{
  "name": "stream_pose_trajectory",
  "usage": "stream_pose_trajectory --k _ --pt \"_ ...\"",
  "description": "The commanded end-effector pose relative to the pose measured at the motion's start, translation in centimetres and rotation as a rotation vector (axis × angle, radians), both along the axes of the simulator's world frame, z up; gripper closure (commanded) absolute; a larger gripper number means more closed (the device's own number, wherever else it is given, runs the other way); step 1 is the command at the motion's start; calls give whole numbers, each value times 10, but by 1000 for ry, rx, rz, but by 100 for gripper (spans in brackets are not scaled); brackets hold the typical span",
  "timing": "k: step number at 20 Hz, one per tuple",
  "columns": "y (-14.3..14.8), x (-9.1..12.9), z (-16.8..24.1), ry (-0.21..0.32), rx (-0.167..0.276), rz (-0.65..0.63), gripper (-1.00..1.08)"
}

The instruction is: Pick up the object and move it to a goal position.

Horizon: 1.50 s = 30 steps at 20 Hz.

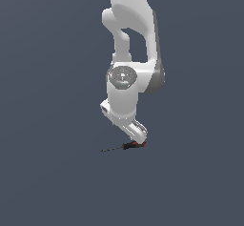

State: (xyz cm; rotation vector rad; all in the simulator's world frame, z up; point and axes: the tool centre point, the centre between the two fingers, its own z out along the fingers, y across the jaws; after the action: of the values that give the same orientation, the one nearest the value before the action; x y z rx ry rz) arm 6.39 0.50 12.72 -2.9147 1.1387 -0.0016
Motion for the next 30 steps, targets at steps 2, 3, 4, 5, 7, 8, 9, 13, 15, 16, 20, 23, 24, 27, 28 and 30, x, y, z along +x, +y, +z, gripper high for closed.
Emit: stream_pose_trajectory --k 2,3,4,5,7,8,9,13,15,16,20,23,24,27,28,30 --pt "0 6 -9 2 0 -98 -92" --pt "0 7 -12 3 0 -126 -92" --pt "0 9 -15 4 0 -153 -92" --pt "0 10 -18 4 0 -181 -92" --pt "1 13 -23 5 -1 -235 -92" --pt "1 15 -26 6 -1 -262 -92" --pt "1 16 -28 6 -2 -290 -92" --pt "1 22 -39 8 -3 -396 -92" --pt "2 24 -44 8 -4 -442 -92" --pt "2 25 -46 8 -5 -463 -92" --pt "2 29 -54 9 -7 -534 -92" --pt "3 30 -58 9 -8 -572 -92" --pt "3 31 -59 9 -8 -583 -92" --pt "3 32 -61 9 -9 -605 -92" --pt "3 32 -62 9 -9 -609 -92" --pt "3 32 -62 9 -9 -615 -92"
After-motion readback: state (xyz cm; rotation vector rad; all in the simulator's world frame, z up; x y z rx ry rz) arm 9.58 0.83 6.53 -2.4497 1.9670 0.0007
